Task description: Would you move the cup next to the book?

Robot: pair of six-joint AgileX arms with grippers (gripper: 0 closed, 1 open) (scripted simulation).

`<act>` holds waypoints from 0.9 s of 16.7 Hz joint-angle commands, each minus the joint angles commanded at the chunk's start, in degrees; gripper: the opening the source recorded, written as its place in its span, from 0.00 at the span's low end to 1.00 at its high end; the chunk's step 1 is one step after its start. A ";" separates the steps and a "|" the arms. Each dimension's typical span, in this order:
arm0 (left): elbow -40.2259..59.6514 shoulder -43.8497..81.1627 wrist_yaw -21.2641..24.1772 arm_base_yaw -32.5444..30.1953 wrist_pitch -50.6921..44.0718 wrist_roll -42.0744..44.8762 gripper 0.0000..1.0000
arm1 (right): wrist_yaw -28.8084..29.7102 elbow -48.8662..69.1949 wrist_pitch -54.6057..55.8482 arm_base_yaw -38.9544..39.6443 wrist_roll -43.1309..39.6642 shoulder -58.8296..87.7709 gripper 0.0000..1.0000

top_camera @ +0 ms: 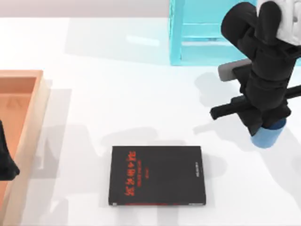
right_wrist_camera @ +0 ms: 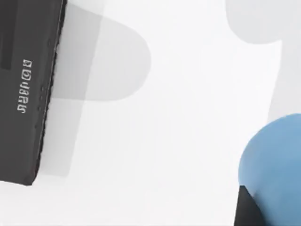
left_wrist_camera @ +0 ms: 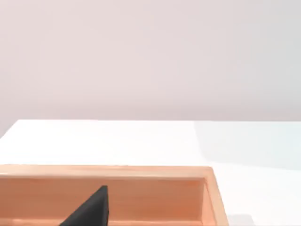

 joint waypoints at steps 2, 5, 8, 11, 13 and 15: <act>0.00 0.00 0.00 0.00 0.00 0.00 1.00 | 0.10 2.80 0.36 3.13 9.50 1.78 0.00; 0.00 0.00 0.00 0.00 0.00 0.00 1.00 | 0.36 5.74 1.11 6.37 19.41 3.39 0.00; 0.00 0.00 0.00 0.00 0.00 0.00 1.00 | 0.56 6.94 1.68 7.70 23.76 3.87 0.00; 0.00 0.00 0.00 0.00 0.00 0.00 1.00 | 0.57 7.00 1.72 7.77 24.01 3.89 0.00; 0.00 0.00 0.00 0.00 0.00 0.00 1.00 | 0.47 6.82 1.66 7.50 24.02 3.67 0.00; 0.00 0.00 0.00 0.00 0.00 0.00 1.00 | 0.53 5.93 2.63 7.44 23.94 3.81 0.00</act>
